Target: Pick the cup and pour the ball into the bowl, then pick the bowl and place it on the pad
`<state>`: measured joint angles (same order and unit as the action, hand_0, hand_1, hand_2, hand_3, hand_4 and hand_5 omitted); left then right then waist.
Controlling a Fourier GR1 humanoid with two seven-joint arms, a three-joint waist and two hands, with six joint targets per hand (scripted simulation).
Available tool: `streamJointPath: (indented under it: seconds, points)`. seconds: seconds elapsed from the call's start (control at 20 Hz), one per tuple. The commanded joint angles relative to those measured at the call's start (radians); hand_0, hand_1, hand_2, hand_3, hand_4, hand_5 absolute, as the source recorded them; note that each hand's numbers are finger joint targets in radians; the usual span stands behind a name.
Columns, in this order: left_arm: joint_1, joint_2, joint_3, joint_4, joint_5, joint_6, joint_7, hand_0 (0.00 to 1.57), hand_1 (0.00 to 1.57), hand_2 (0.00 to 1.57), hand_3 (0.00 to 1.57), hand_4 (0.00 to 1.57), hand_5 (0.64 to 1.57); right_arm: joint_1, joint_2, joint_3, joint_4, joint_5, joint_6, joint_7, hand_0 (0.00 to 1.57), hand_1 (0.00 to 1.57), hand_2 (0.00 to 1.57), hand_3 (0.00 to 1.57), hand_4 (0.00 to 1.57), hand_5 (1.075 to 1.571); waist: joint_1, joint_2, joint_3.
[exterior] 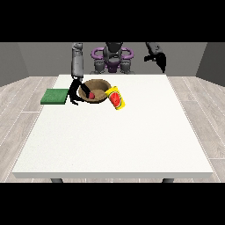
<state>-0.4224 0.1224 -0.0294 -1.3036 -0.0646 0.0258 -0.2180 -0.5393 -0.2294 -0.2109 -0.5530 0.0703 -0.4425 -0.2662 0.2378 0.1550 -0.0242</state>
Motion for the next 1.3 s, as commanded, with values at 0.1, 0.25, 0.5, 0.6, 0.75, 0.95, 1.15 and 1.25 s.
streamJointPath:
  seconds: [0.1, 0.25, 0.5, 0.6, 0.75, 0.95, 1.15, 1.25]
  points:
    - [0.086, 0.066, 0.115, 0.144, 0.074, -0.052, -0.03, 0.0, 0.0, 0.0, 0.0, 0.98, 1.422, -0.052, 0.016, 0.102, 0.002, 0.075, -0.005, 0.34, 1.57, 1.57, 1.57, 0.97, 0.82, 1.561, -0.109, -0.167, 0.0219]
    - [0.115, 0.04, 0.123, 0.228, 0.036, 0.013, -0.073, 0.0, 0.0, 0.0, 0.0, 1.0, 1.411, -0.145, 0.013, 0.155, -0.049, 0.111, 0.026, 0.494, 1.57, 1.57, 1.57, 0.89, 0.81, 1.565, -0.206, -0.234, 0.0217]
    - [0.135, 0.075, 0.143, 0.183, 0.059, -0.01, 0.011, 0.0, 0.0, 0.0, 0.0, 1.0, 1.41, -0.106, -0.116, 0.086, -0.087, 0.036, 0.187, 0.517, 1.57, 1.57, 1.57, 0.72, 0.8, 1.569, -0.226, -0.273, 0.0241]
    - [0.131, 0.055, 0.136, 0.154, 0.047, 0.005, -0.053, 0.0, 0.0, 0.0, 0.0, 1.0, 1.414, -0.062, -0.108, 0.066, -0.118, 0.027, 0.166, 0.462, 1.57, 1.57, 1.57, 0.75, 0.79, 1.57, -0.211, -0.192, 0.0242]
    - [0.175, 0.039, 0.144, 0.207, 0.03, 0.03, -0.11, 0.0, 0.0, 0.0, 0.0, 1.02, 1.431, -0.055, -0.101, 0.096, -0.2, 0.05, 0.174, 0.546, 1.57, 1.57, 1.57, 0.75, 0.79, 1.57, -0.24, -0.206, 0.0239]
    - [0.117, 0.105, 0.167, 0.134, 0.077, -0.052, -0.068, 0.0, 0.0, 0.0, 0.0, 1.15, 1.463, -0.033, -0.272, -0.004, -0.146, -0.014, 0.305, 0.422, 1.57, 1.57, 1.57, 0.68, 0.79, 1.57, -0.195, -0.121, 0.0247]
    - [0.06, 0.24, 0.299, 0.107, 0.211, -0.175, -0.057, 0.0, 0.0, 0.0, 0.0, 1.31, 1.525, 0.016, -0.337, -0.06, -0.113, -0.036, 0.327, 0.298, 1.57, 1.57, 1.57, 0.0, 0.91, 1.571, -0.153, -0.054, 0.0253]
    - [0.098, 0.346, 0.393, 0.176, 0.277, -0.269, -0.116, 0.0, 0.0, 0.0, 0.0, 1.32, 1.562, 0.035, -0.335, -0.06, -0.132, -0.035, 0.315, 0.3, 1.57, 1.57, 1.57, 0.0, 0.88, 1.571, -0.16, -0.048, 0.024]
